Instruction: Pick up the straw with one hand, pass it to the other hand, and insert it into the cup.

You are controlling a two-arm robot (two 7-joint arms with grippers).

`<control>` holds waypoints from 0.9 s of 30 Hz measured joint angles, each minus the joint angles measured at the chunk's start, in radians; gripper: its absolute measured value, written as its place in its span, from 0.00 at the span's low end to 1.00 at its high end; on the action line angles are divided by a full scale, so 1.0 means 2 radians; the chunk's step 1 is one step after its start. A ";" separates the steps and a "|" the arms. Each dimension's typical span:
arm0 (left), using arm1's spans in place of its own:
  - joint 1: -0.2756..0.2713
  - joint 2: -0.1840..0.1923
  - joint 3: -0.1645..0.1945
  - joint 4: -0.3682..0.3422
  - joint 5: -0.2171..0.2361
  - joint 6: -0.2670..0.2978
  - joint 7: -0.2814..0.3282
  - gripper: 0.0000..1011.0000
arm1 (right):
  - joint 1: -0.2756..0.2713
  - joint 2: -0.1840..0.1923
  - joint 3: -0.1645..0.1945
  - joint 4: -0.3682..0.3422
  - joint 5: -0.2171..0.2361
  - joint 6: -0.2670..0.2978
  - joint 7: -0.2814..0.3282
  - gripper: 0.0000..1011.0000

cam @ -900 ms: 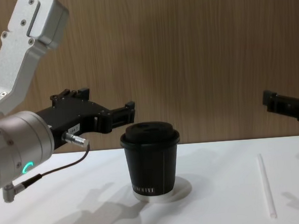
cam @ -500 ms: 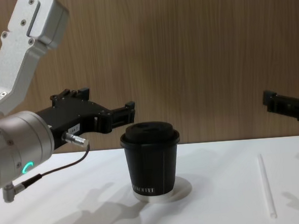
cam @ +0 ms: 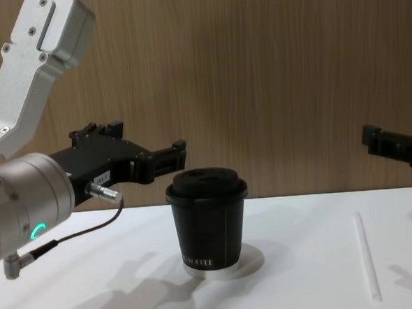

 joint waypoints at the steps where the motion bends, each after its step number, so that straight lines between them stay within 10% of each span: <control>1: 0.000 0.000 0.000 0.000 0.000 0.000 0.000 0.99 | 0.000 0.000 0.000 0.000 0.000 0.000 0.000 0.99; 27: 0.000 0.000 0.000 0.000 0.000 0.000 0.000 0.99 | 0.000 0.000 0.000 0.000 0.000 0.000 0.000 0.99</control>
